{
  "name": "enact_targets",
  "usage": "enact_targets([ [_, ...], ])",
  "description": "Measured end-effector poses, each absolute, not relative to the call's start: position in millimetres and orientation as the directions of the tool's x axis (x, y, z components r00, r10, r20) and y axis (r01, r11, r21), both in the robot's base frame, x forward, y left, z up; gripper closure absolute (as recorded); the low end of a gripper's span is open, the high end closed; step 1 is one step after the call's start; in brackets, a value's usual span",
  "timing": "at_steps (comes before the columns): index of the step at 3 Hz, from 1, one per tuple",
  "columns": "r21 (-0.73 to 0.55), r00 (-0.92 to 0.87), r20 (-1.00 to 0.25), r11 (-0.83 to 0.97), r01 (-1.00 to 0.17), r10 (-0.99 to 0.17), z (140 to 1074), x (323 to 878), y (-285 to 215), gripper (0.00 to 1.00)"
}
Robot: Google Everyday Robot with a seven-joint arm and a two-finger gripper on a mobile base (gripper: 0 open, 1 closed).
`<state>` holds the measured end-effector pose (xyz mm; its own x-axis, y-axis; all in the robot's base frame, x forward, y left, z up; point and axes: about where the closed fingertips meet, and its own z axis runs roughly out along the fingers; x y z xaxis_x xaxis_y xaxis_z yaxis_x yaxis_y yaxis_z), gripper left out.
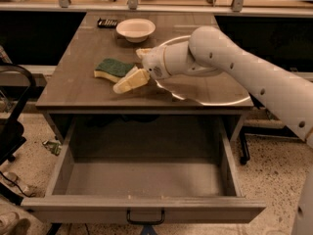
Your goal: Place sponge into top drawer
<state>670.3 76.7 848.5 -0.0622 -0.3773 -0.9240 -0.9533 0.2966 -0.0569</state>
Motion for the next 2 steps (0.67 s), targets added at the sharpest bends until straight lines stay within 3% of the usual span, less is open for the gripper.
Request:
enact_targets([
  [2, -0.036, -0.077, -0.924, 0.283, -0.958, -0.376, 826.8, 673.4, 96.6, 0.41],
])
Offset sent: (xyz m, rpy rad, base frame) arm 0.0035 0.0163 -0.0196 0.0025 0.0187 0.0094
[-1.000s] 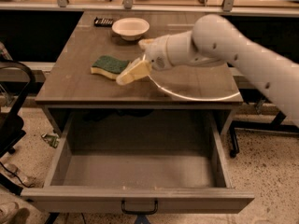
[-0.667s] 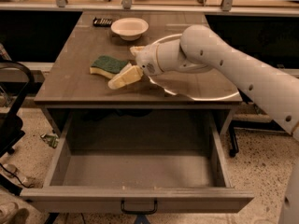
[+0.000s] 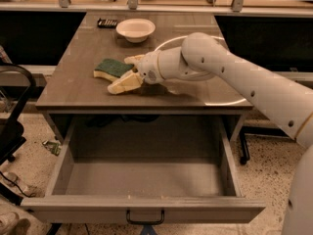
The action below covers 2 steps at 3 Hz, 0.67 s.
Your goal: Place sponge into top drawer
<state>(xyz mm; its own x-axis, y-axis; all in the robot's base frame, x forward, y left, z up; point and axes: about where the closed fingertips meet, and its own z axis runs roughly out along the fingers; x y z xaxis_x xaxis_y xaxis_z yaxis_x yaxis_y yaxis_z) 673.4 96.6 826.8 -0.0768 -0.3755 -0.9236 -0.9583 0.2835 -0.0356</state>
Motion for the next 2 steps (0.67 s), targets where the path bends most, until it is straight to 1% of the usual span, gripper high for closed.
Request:
enact_targets([
  [1, -0.034, -0.076, -0.924, 0.28, -0.959, -0.376, 826.3, 672.7, 98.9, 0.72],
  [2, -0.034, -0.076, -0.924, 0.28, -0.959, -0.376, 827.3, 672.7, 98.9, 0.95],
])
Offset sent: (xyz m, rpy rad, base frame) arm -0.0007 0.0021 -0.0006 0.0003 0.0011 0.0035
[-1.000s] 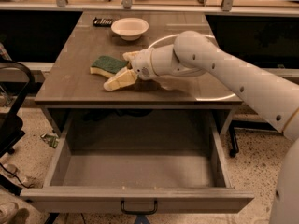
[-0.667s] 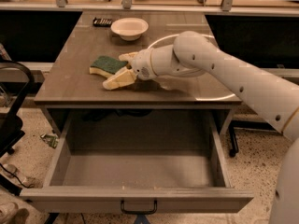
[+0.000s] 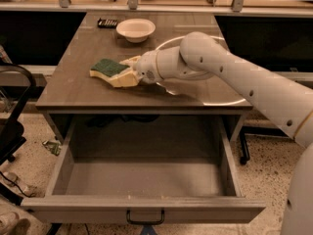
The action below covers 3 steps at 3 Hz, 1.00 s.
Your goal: Place sponge into top drawer
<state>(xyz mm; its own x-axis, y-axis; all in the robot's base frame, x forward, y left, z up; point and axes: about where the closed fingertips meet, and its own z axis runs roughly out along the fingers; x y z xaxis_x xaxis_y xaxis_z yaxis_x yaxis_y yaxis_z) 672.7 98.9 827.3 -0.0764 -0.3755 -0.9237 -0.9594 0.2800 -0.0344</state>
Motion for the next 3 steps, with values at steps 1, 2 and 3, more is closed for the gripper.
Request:
enact_targets([
  [1, -0.034, -0.076, -0.924, 0.278, -0.96, -0.376, 827.4, 672.3, 100.1, 1.0],
  [2, -0.034, -0.076, -0.924, 0.278, -0.96, -0.376, 827.9, 672.3, 100.1, 1.0],
  [3, -0.034, -0.076, -0.924, 0.278, -0.96, -0.376, 828.5, 672.3, 100.1, 1.0],
])
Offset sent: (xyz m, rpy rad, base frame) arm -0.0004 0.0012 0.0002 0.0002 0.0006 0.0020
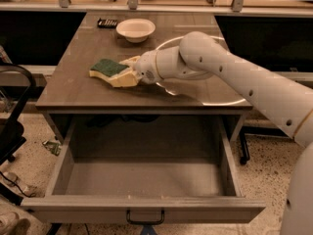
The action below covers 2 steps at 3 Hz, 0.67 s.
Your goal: Place sponge into top drawer
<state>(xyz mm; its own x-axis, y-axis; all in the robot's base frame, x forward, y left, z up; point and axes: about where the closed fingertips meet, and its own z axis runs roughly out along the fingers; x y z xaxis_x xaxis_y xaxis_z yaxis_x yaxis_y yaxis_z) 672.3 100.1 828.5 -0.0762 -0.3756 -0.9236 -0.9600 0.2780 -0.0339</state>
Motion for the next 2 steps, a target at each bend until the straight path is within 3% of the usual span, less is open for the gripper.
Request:
enact_targets([
  [1, -0.065, -0.062, -0.915, 0.297, -0.953, -0.399, 850.4, 658.3, 79.9, 1.0],
  [2, -0.139, -0.023, -0.905, 0.346, -0.928, -0.425, 905.2, 608.9, 22.9, 1.0],
])
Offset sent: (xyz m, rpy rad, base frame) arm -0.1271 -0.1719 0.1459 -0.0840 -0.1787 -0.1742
